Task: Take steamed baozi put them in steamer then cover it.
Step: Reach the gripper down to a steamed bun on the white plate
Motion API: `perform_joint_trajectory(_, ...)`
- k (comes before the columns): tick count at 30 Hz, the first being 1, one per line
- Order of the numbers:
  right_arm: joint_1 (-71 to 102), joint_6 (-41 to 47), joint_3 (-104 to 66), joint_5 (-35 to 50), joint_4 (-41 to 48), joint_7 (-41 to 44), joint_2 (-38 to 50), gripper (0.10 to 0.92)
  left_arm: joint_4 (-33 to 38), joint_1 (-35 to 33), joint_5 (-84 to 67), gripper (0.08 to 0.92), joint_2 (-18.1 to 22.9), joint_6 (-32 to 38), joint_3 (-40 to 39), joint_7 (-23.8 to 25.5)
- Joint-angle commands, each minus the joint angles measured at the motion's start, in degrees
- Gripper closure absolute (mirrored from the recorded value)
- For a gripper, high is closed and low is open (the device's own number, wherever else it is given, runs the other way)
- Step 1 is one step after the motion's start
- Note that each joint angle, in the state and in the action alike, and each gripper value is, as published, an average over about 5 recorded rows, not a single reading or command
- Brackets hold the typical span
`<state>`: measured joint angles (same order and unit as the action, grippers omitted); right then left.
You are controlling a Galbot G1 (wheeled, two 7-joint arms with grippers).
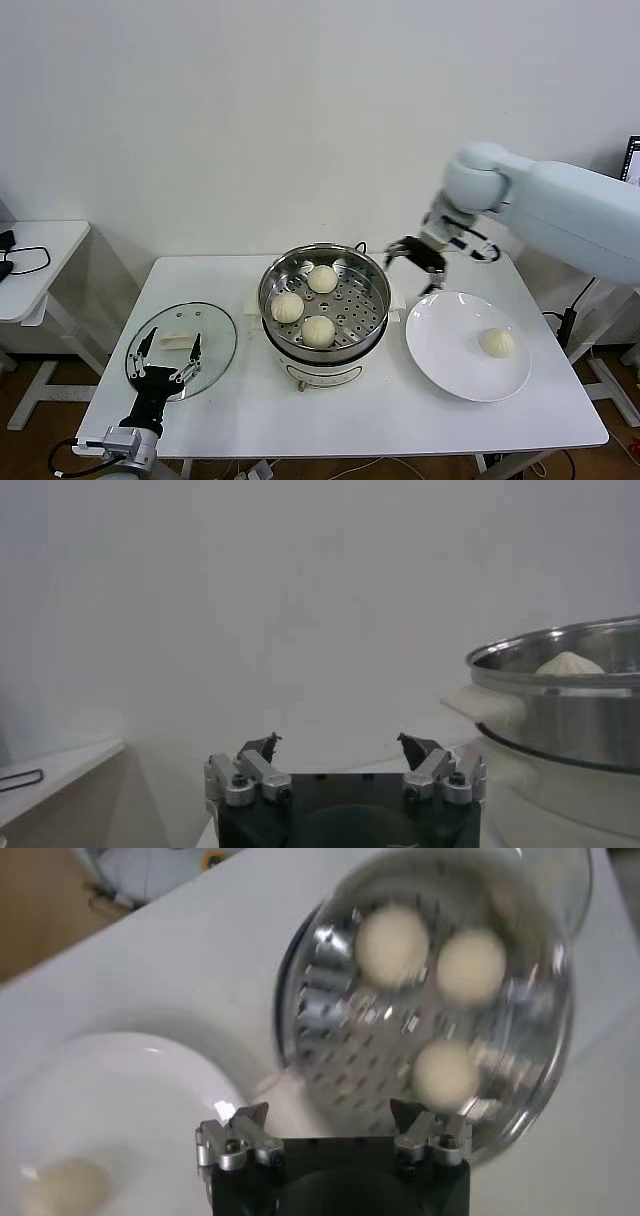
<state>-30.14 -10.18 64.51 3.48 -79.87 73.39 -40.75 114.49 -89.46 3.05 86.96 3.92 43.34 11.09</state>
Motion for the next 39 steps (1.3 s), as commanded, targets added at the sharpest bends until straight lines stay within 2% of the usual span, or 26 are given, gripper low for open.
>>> perform_joint_trajectory(1, 19.19, 8.02, -16.16, -7.14, 11.34, 4.31, 10.60, 0.203, 0.46, -0.15, 0.33, 0.177, 0.02, 0.13, -0.40, -0.09)
perform_joint_trajectory(7, 32.09, 7.54, -28.46, -15.00, 16.01, 4.46, 9.08, 0.203, 0.38, -0.11, 0.83, 0.177, 0.05, 0.28, -1.15, -0.25)
perform_joint_trajectory(20, 39.40, 5.36, -37.24, -26.83, 20.16, 2.47, 5.13, 0.203, 0.59, 0.07, 1.14, 0.177, 0.43, 0.59, -1.94, -0.59)
perform_joint_trajectory(39, 41.09, 5.22, -40.06, -28.17, 24.78, -3.11, -0.11, 0.203, -0.12, 0.36, 1.82, 0.177, 0.43, 0.61, -2.57, -0.71)
